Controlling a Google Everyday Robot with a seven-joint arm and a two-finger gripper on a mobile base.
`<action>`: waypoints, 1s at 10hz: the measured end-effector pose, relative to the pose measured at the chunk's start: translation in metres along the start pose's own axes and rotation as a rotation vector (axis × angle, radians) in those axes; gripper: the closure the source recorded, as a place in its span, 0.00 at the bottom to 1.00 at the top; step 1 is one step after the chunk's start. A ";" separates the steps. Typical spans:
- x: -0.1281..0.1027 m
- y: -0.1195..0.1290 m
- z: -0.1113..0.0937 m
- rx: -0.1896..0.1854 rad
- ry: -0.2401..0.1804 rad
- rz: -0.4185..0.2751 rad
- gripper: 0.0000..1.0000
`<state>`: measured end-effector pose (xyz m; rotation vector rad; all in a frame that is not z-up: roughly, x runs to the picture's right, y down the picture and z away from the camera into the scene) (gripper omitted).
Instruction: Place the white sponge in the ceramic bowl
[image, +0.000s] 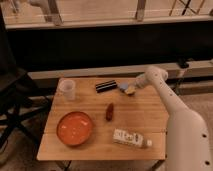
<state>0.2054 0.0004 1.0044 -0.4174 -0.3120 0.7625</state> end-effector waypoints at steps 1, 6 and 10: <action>-0.001 0.003 -0.002 -0.008 0.000 -0.015 1.00; -0.004 0.024 -0.014 -0.027 0.007 -0.092 1.00; -0.001 0.040 -0.029 -0.028 0.007 -0.131 1.00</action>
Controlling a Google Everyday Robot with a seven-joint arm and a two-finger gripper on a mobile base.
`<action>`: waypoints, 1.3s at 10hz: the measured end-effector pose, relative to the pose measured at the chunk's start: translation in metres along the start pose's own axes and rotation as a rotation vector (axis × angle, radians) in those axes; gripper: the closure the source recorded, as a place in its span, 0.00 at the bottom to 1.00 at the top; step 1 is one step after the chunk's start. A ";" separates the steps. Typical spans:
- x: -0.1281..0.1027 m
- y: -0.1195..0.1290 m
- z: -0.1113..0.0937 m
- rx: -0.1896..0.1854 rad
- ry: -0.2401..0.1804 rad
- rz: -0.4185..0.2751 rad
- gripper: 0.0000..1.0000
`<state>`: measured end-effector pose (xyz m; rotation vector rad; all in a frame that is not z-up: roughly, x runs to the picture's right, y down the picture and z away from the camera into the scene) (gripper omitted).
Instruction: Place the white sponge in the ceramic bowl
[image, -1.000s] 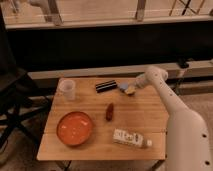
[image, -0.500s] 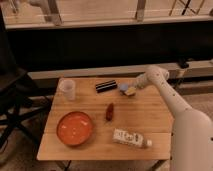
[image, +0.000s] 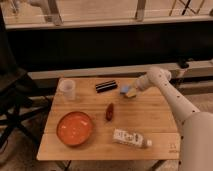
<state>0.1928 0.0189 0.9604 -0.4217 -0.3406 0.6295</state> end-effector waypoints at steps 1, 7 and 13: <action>-0.001 0.003 -0.001 -0.001 -0.001 -0.006 1.00; -0.009 0.037 0.000 -0.062 -0.007 -0.081 1.00; -0.027 0.069 -0.014 -0.119 -0.044 -0.155 1.00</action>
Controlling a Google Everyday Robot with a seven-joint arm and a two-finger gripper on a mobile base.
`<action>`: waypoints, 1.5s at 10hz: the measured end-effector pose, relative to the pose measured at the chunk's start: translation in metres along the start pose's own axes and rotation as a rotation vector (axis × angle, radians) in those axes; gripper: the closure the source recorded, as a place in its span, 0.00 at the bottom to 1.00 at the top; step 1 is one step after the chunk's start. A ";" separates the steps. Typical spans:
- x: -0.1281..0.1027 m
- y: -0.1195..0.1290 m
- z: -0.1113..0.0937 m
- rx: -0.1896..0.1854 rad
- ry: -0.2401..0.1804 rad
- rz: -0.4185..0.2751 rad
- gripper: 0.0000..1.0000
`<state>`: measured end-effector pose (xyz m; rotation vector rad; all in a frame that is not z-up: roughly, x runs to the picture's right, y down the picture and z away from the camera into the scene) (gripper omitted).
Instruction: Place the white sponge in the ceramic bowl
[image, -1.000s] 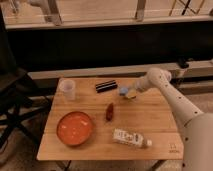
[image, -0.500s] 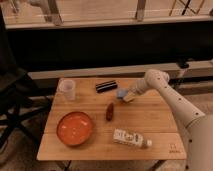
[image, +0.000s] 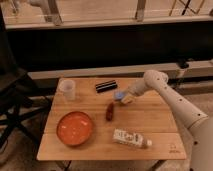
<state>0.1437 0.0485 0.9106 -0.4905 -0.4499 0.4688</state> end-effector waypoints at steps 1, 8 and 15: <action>-0.005 0.007 -0.003 -0.012 -0.009 -0.019 1.00; -0.030 0.069 0.002 -0.084 -0.012 -0.142 1.00; -0.063 0.128 0.022 -0.134 0.003 -0.219 1.00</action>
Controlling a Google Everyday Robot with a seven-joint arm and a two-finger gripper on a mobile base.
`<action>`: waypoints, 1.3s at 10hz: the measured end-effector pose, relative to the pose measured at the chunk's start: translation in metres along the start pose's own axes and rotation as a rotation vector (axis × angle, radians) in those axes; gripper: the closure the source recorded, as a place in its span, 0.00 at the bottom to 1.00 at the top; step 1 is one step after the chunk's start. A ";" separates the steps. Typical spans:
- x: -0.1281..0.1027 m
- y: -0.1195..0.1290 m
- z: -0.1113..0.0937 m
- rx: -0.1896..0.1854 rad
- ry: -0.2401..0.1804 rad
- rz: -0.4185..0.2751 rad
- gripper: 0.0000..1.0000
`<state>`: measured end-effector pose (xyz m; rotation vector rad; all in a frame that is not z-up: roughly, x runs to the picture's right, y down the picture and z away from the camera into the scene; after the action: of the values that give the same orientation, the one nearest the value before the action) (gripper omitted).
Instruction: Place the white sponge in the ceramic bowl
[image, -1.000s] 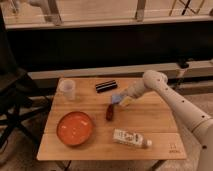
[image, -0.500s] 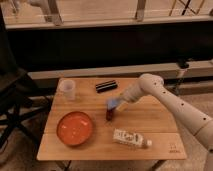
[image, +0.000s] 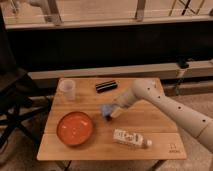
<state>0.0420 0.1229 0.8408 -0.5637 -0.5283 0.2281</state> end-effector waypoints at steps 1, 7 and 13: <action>-0.007 0.004 0.005 -0.007 -0.003 -0.003 1.00; -0.037 0.036 0.018 -0.063 -0.018 -0.043 1.00; -0.067 0.069 0.028 -0.108 -0.028 -0.140 1.00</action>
<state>-0.0342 0.1697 0.7944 -0.6267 -0.6073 0.0744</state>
